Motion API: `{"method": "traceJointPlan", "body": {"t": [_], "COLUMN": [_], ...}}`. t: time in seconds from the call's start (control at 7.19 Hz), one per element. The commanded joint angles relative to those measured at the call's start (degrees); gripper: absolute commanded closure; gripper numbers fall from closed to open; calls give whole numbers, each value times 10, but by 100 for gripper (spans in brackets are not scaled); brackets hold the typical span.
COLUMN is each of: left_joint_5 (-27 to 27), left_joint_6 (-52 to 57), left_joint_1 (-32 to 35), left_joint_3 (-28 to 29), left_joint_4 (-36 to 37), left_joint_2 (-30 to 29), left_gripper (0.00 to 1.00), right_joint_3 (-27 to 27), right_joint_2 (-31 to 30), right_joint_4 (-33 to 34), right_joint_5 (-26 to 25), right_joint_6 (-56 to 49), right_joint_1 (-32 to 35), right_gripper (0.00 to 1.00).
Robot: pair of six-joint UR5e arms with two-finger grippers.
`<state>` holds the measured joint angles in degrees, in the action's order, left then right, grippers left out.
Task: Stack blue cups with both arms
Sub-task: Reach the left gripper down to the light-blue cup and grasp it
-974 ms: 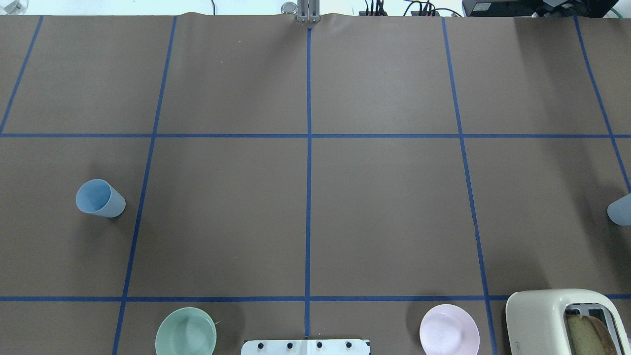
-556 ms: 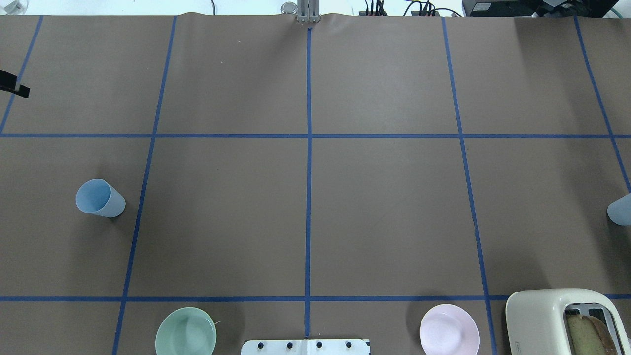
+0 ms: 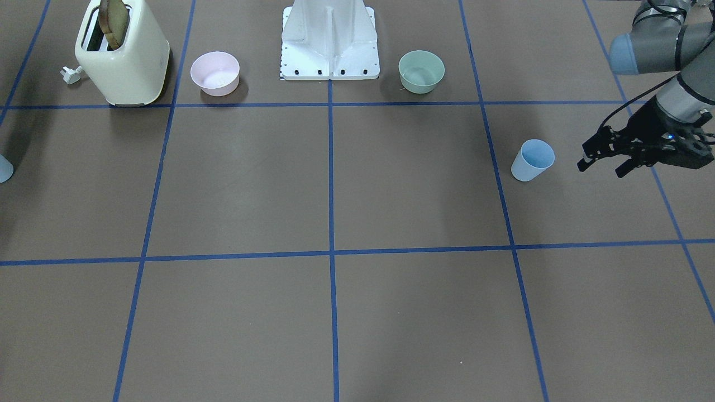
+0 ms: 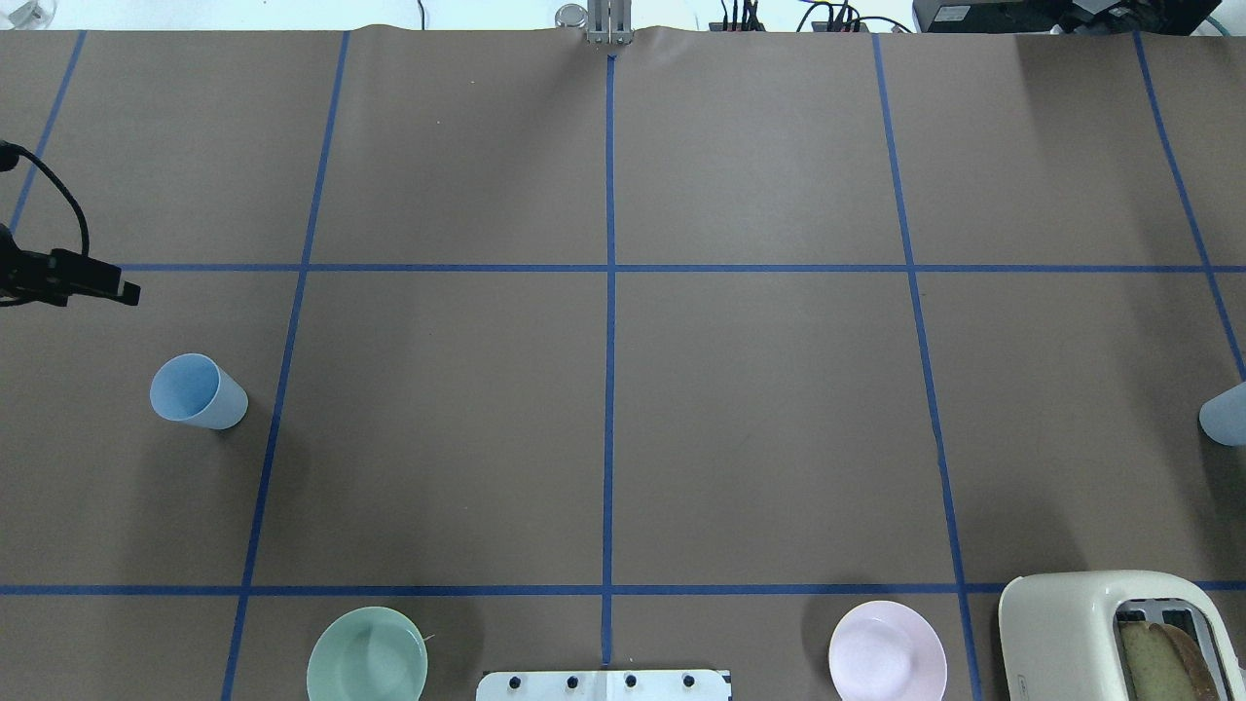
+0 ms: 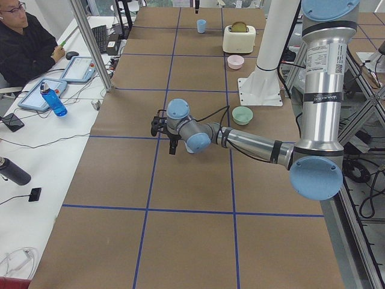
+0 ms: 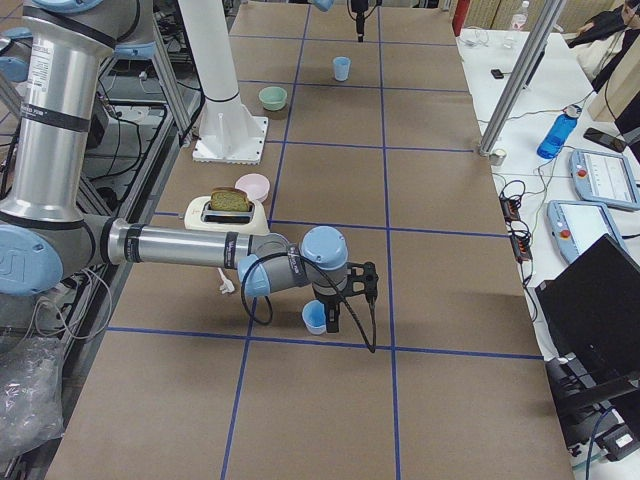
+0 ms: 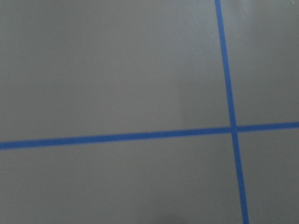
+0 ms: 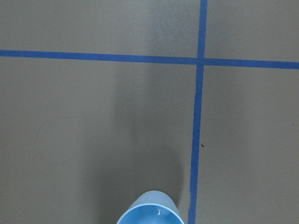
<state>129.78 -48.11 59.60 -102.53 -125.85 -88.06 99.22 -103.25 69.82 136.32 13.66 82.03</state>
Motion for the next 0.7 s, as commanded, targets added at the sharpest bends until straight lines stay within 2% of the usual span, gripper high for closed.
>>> {"method": "traceJointPlan", "body": {"t": [0.0, 0.56], "left_joint_5": [-34, -59], "left_joint_6": [-50, -44], "left_joint_1": [-67, -113], "left_joint_3": [-10, 4], "left_joint_4": [-50, -50], "left_joint_2": [30, 31], "left_gripper": [2, 2], "right_joint_3": [-1, -6], "right_joint_2": [4, 9], "right_joint_4": [1, 1], "right_joint_5": [0, 0], "right_joint_6": [3, 2], "right_joint_1": [0, 0], "right_gripper": [0, 0]}}
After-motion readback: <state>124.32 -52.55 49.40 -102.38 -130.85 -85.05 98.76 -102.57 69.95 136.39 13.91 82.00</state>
